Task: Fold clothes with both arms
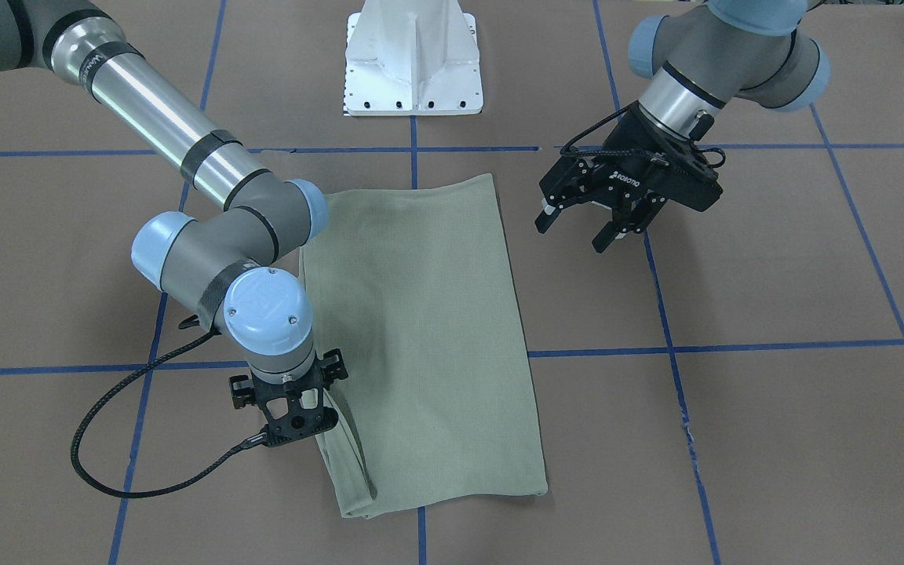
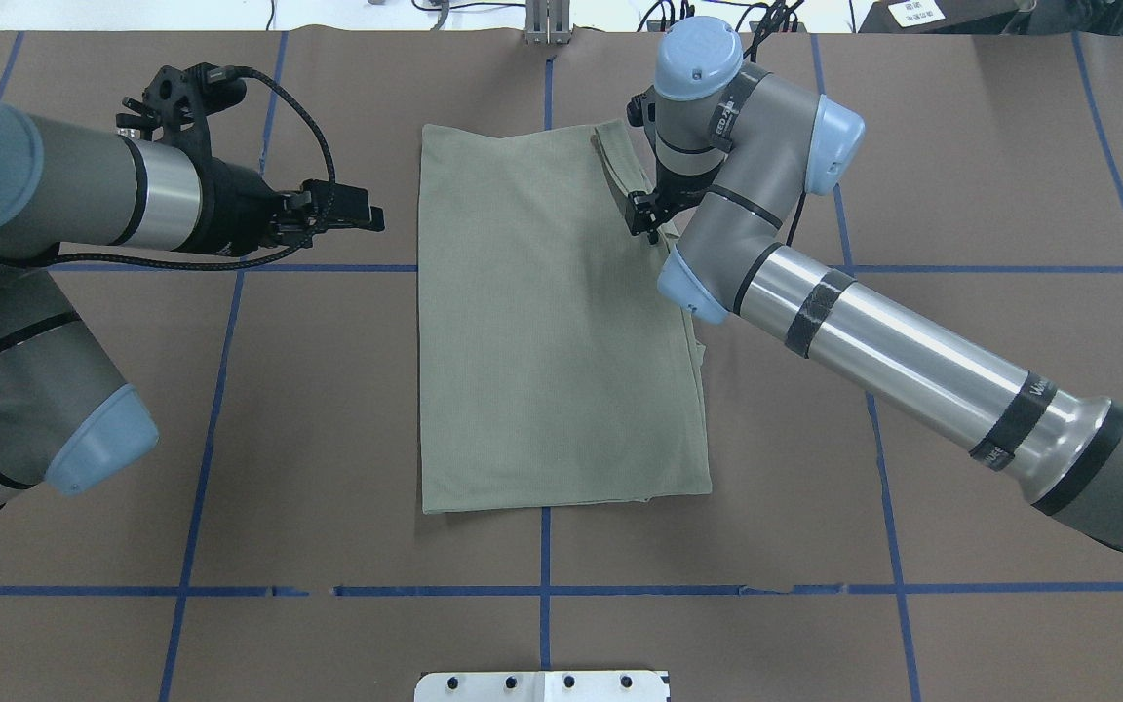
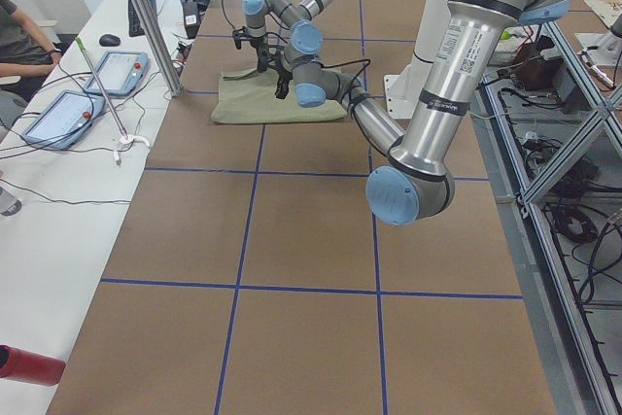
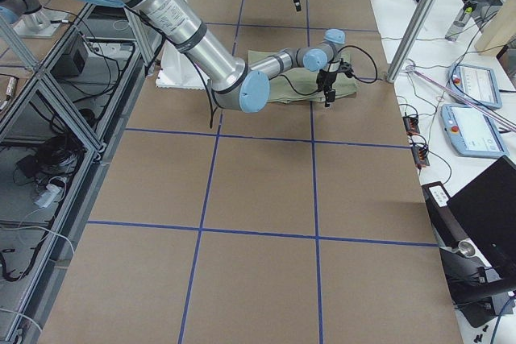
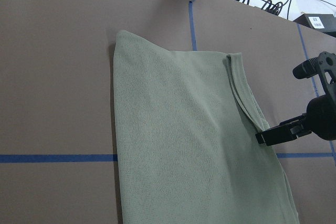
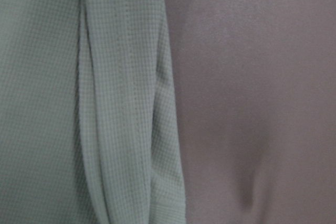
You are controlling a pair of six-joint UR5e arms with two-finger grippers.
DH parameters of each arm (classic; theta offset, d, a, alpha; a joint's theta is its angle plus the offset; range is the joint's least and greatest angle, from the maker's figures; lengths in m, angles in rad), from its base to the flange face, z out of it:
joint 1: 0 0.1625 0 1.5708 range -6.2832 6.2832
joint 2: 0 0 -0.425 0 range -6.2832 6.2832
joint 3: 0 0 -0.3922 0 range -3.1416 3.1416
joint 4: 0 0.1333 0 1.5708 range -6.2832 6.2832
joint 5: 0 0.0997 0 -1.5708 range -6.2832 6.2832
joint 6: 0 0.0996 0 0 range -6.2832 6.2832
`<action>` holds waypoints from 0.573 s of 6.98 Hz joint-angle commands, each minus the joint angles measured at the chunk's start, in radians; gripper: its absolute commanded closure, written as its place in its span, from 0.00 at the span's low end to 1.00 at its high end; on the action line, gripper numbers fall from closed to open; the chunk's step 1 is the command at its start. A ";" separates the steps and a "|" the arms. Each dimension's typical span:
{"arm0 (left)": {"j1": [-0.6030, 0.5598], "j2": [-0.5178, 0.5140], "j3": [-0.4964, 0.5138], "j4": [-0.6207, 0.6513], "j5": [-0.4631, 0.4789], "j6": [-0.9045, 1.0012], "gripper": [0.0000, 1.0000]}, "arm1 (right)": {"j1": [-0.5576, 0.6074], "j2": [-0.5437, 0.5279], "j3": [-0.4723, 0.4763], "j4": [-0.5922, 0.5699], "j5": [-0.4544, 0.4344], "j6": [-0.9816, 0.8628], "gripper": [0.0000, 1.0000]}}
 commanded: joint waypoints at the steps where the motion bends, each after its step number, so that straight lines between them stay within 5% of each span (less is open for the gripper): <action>1: 0.001 -0.003 0.000 0.000 0.000 -0.003 0.00 | 0.017 -0.018 0.000 0.000 0.001 -0.012 0.00; 4: 0.001 -0.008 0.000 0.000 0.000 -0.003 0.00 | 0.032 -0.015 0.006 0.002 0.005 -0.018 0.00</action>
